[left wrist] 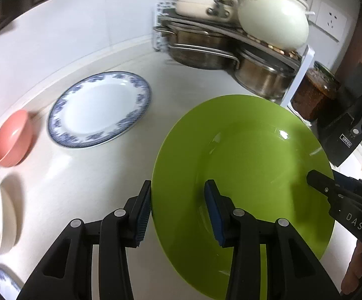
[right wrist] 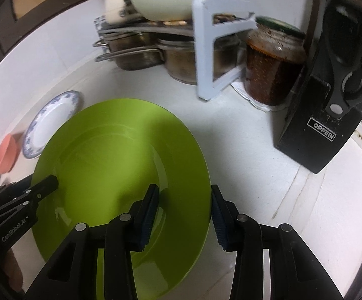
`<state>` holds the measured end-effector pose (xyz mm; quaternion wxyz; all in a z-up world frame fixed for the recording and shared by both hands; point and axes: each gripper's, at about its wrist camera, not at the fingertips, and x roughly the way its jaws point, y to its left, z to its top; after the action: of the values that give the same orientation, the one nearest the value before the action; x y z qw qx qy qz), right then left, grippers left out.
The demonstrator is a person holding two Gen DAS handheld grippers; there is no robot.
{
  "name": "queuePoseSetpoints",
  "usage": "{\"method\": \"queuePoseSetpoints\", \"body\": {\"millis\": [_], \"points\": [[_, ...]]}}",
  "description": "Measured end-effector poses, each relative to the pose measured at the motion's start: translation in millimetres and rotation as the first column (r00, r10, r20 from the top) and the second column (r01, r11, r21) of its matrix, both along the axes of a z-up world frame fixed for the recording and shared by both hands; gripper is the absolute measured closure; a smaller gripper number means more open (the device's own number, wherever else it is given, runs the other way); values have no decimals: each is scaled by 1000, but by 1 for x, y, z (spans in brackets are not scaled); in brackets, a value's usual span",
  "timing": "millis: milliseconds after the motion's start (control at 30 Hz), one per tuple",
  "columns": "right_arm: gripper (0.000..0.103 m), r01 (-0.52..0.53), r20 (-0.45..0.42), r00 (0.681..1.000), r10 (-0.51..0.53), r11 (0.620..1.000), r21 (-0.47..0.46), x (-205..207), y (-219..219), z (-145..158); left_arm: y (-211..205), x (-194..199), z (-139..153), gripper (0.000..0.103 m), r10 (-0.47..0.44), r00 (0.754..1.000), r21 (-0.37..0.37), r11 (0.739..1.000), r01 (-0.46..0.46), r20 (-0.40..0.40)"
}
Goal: Organize plates and bowls
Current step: 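Lift the green plate with both grippers and carry it toward the blue-and-white plate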
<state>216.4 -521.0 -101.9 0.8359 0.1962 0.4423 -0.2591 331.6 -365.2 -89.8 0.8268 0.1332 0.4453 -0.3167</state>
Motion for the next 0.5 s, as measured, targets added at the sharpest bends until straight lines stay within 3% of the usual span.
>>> {"method": "queuePoseSetpoints", "body": {"millis": [500], "points": [[61,-139,39,989,140,990,-30,6,66,32,86,-13,25,62,126,991,-28,992,-125,38]]}}
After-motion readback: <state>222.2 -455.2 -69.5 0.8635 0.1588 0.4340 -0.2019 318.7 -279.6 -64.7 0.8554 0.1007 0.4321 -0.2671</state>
